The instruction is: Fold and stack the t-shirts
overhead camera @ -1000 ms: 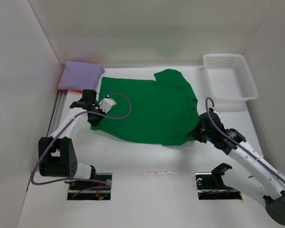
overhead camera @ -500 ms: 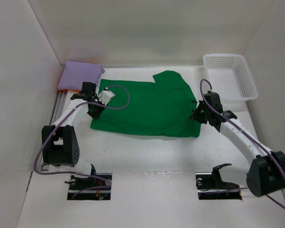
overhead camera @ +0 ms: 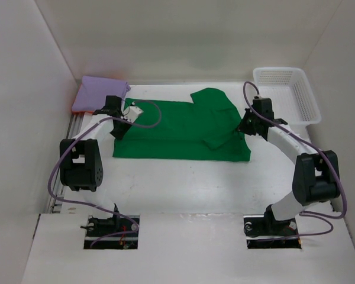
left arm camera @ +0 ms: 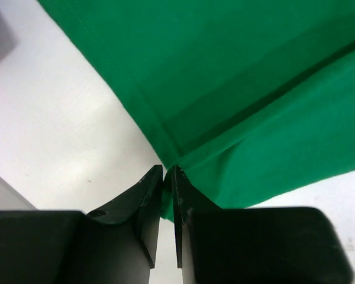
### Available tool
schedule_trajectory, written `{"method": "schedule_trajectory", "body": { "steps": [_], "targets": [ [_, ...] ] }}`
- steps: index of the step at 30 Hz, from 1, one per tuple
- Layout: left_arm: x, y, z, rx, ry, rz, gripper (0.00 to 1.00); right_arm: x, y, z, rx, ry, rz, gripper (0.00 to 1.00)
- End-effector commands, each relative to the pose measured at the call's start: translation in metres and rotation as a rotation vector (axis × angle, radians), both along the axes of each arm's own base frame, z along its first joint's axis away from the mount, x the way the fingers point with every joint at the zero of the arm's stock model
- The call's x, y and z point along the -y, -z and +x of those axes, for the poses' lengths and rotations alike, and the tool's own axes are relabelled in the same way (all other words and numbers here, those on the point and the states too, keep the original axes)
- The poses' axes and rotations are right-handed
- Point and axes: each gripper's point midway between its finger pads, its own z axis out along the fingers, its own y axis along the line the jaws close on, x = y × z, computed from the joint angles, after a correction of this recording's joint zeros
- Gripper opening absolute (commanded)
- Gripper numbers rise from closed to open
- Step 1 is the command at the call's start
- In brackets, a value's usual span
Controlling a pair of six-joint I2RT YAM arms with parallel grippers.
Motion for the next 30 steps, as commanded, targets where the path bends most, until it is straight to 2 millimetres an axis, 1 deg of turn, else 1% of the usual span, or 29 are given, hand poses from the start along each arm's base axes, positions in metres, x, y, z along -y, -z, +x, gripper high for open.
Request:
{"method": "schedule_trajectory", "body": {
  "steps": [1, 5, 8, 10, 11, 12, 13, 14, 15, 16, 17, 19, 20, 21, 22, 23, 24, 25, 26, 27, 28, 30],
  "targets": [
    [-0.004, -0.02, 0.026, 0.098, -0.002, 0.035, 0.11, -0.004, -0.023, 0.03, 0.097, -0.045, -0.005, 0.0],
    [-0.01, -0.016, 0.028, 0.107, -0.016, 0.061, 0.11, -0.005, -0.011, 0.038, 0.059, -0.054, -0.017, 0.0],
    [-0.01, -0.01, 0.027, 0.101, -0.017, 0.074, 0.12, -0.003, 0.0, 0.044, 0.026, -0.054, -0.031, 0.0],
    [-0.012, -0.007, 0.029, 0.105, -0.021, 0.084, 0.13, -0.002, 0.004, 0.049, 0.016, -0.055, -0.043, 0.01],
    [-0.012, -0.007, 0.03, 0.11, -0.026, 0.089, 0.17, -0.002, 0.005, 0.052, 0.014, -0.056, -0.05, 0.03],
    [-0.015, -0.006, 0.032, 0.114, -0.037, 0.095, 0.23, -0.002, 0.005, 0.055, 0.015, -0.056, -0.057, 0.08],
    [-0.018, -0.006, 0.033, 0.117, -0.044, 0.103, 0.33, -0.001, 0.004, 0.059, 0.018, -0.054, -0.066, 0.14],
    [-0.019, -0.006, 0.035, 0.121, -0.048, 0.113, 0.45, 0.0, -0.001, 0.062, 0.026, -0.052, -0.076, 0.25],
    [-0.025, -0.008, 0.035, 0.125, -0.06, 0.127, 0.53, 0.002, -0.005, 0.065, 0.032, -0.048, -0.09, 0.36],
    [-0.03, -0.013, 0.037, 0.137, -0.072, 0.138, 0.54, 0.002, -0.012, 0.066, 0.043, -0.049, -0.101, 0.41],
    [-0.039, -0.021, 0.039, 0.158, -0.093, 0.151, 0.56, 0.001, -0.019, 0.065, 0.051, -0.05, -0.113, 0.44],
    [-0.053, -0.045, 0.042, 0.219, -0.12, 0.17, 0.57, 0.0, -0.031, 0.054, 0.049, -0.042, -0.134, 0.49],
    [-0.058, -0.059, 0.041, 0.251, -0.119, 0.176, 0.58, 0.001, -0.034, 0.044, 0.038, -0.032, -0.149, 0.5],
    [-0.058, -0.07, 0.036, 0.272, -0.102, 0.179, 0.59, 0.002, -0.032, 0.031, 0.017, -0.021, -0.162, 0.52],
    [-0.054, -0.077, 0.03, 0.283, -0.063, 0.177, 0.59, 0.005, -0.027, 0.016, -0.014, -0.008, -0.174, 0.54],
    [-0.048, -0.077, 0.018, 0.273, -0.001, 0.176, 0.61, 0.006, -0.019, -0.001, -0.054, -0.004, -0.179, 0.56],
    [-0.037, -0.071, 0.005, 0.24, 0.076, 0.182, 0.62, 0.009, -0.008, -0.018, -0.1, 0.001, -0.184, 0.57],
    [-0.03, -0.062, -0.007, 0.198, 0.122, 0.187, 0.62, 0.011, 0.001, -0.031, -0.134, 0.003, -0.186, 0.58],
    [-0.024, -0.045, -0.024, 0.126, 0.175, 0.193, 0.61, 0.014, 0.013, -0.048, -0.173, 0.009, -0.181, 0.59],
    [-0.019, -0.032, -0.036, 0.08, 0.201, 0.186, 0.61, 0.015, 0.019, -0.057, -0.191, 0.014, -0.175, 0.6],
    [-0.016, -0.024, -0.042, 0.057, 0.212, 0.18, 0.61, 0.016, 0.027, -0.068, -0.21, 0.023, -0.165, 0.6],
    [-0.006, -0.006, -0.053, 0.011, 0.248, 0.166, 0.61, 0.021, 0.036, -0.079, -0.228, 0.046, -0.147, 0.61]
  ]
}}
